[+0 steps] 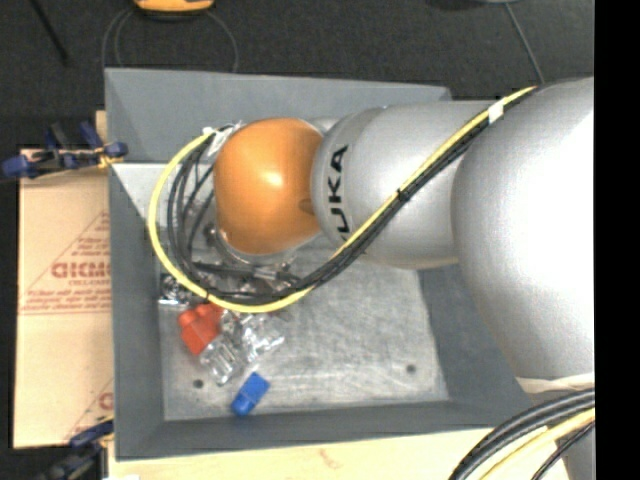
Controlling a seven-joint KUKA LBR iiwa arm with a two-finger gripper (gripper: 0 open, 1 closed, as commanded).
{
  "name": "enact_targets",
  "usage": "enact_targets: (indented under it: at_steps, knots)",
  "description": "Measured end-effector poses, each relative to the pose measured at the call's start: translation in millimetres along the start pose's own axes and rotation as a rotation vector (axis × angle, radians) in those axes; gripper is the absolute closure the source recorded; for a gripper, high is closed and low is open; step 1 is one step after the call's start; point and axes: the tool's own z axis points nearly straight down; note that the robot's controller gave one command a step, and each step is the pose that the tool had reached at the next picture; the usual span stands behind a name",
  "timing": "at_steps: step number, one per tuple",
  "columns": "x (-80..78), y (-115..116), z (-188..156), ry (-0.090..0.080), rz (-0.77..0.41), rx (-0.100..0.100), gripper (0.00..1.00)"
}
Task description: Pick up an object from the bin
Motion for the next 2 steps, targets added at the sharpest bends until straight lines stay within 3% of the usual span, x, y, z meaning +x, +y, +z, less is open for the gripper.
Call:
enact_targets:
  at_steps: [2]
  knots:
    - [-0.4,-2,-23,0.002,0.011,0.0,1.0]
